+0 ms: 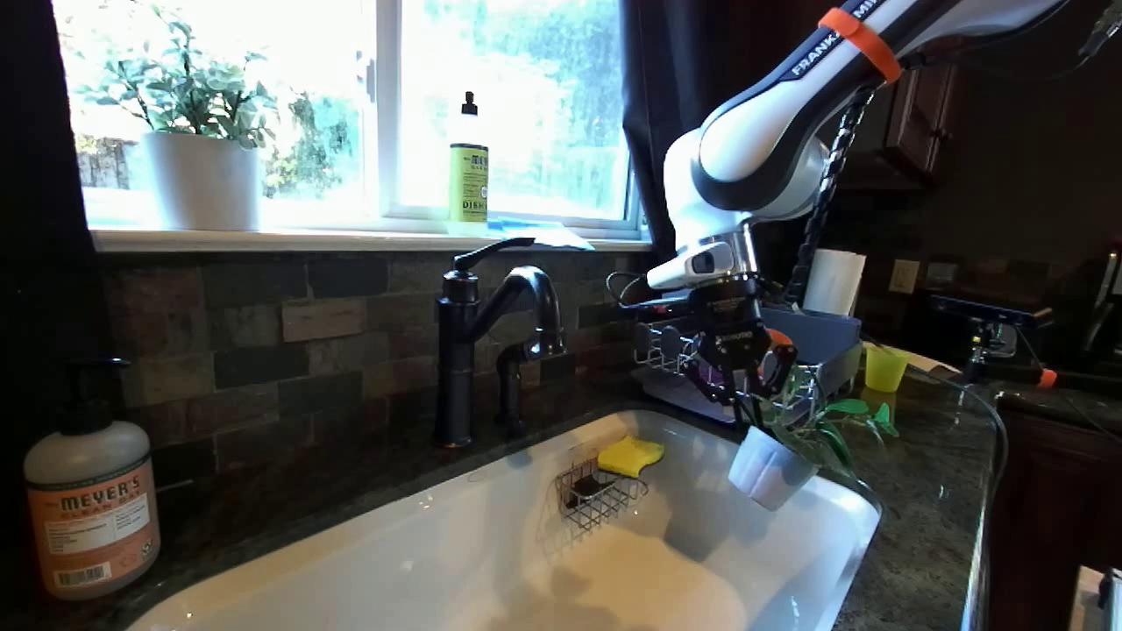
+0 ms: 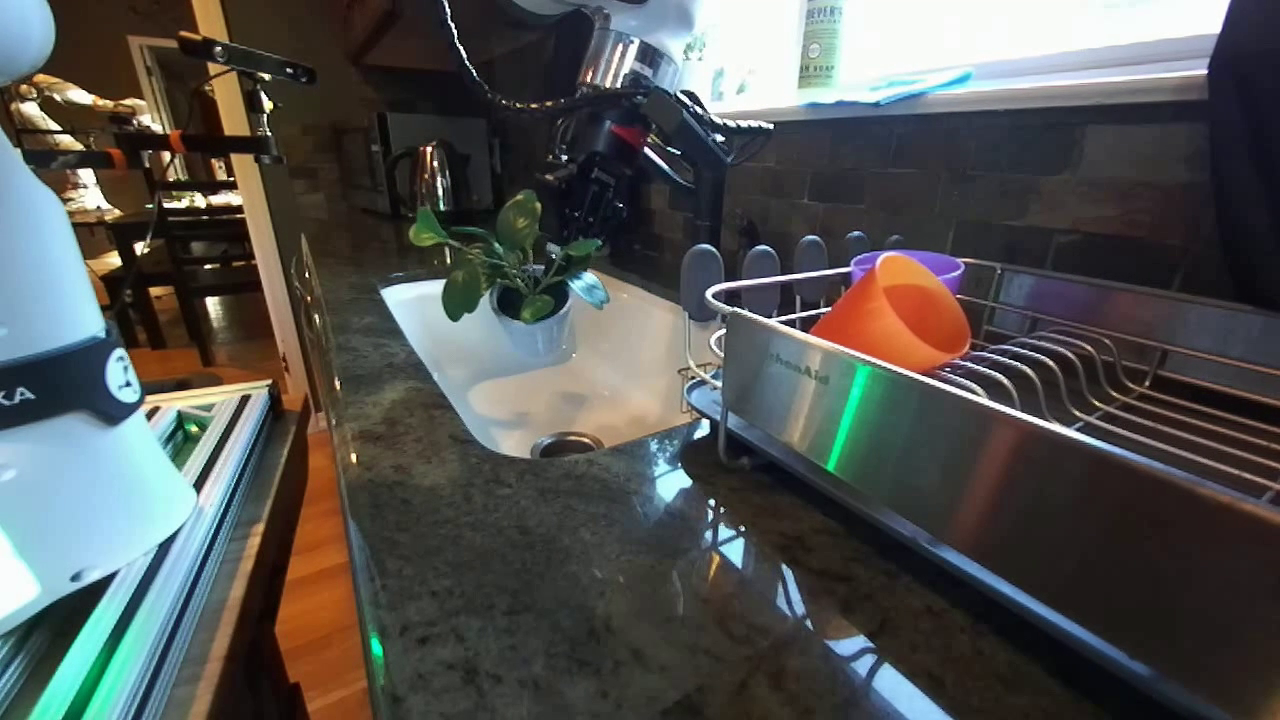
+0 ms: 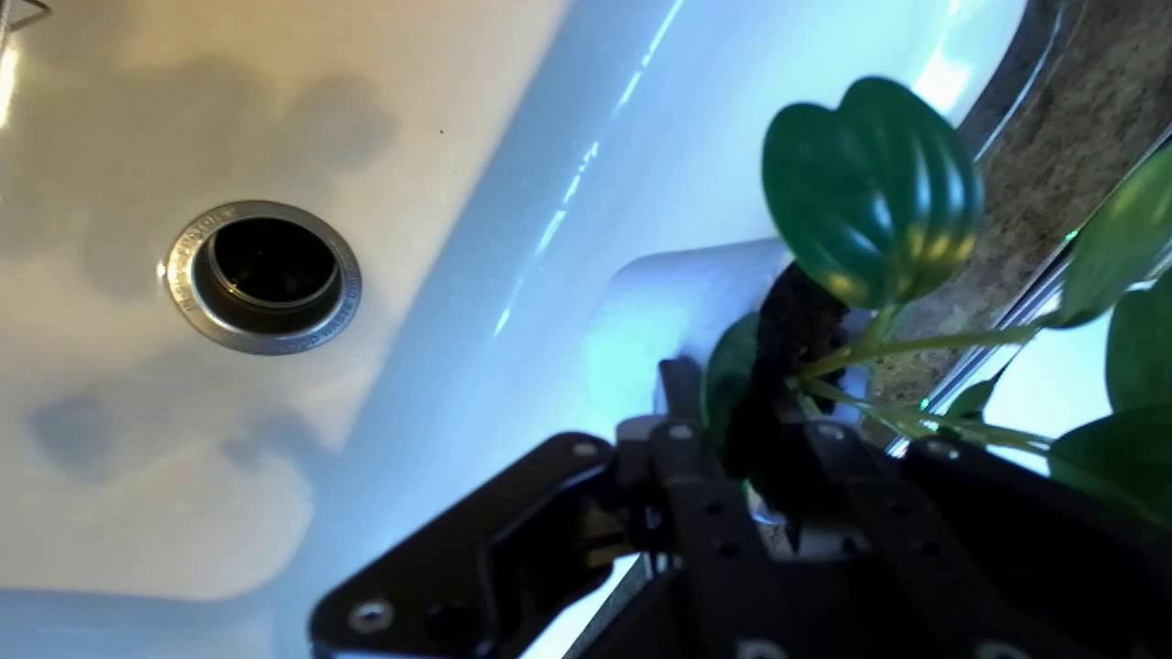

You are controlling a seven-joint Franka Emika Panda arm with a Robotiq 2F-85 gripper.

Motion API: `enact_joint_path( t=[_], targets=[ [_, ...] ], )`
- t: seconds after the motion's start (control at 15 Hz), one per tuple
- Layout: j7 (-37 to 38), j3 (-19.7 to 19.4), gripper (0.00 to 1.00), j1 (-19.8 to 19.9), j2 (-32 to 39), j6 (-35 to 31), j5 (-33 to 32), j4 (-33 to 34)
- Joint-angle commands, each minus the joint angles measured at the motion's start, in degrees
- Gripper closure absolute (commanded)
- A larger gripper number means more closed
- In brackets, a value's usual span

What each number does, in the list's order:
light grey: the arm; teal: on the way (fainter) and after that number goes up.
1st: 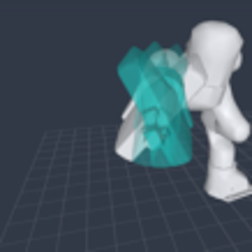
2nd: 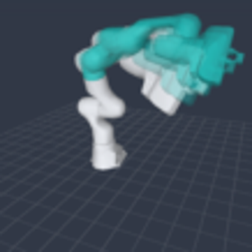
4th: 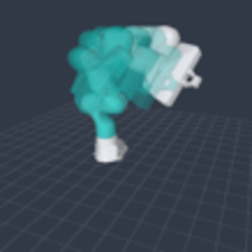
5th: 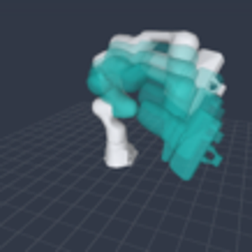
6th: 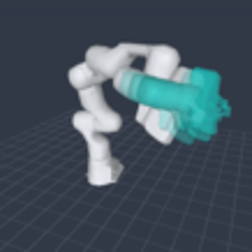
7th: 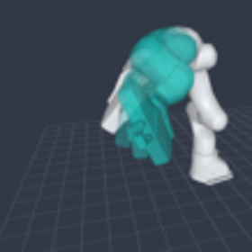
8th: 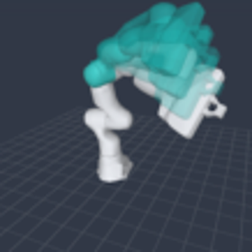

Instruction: Move the toy plant to the sink

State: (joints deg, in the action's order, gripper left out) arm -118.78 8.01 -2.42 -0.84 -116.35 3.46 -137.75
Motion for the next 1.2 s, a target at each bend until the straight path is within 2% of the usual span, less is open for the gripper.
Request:
enact_joint_path(
  t=[0.0,0.2,0.53,0.8,1.13],
  targets=[
    [-5.7,-0.5,0.96,-1.8,5.0,3.9,-1.6,2.8],
    [-10.5,0.2,0.96,-2.4,8.7,7.3,-3.3,5.0],
    [-11.0,1.0,0.96,-4.0,16.5,17.0,-13.3,12.9],
    [-5.4,1.7,0.96,-7.3,23.2,22.6,-23.1,20.0],
    [9.1,2.4,0.96,-11.5,27.8,20.2,-31.0,22.3]
  ],
)
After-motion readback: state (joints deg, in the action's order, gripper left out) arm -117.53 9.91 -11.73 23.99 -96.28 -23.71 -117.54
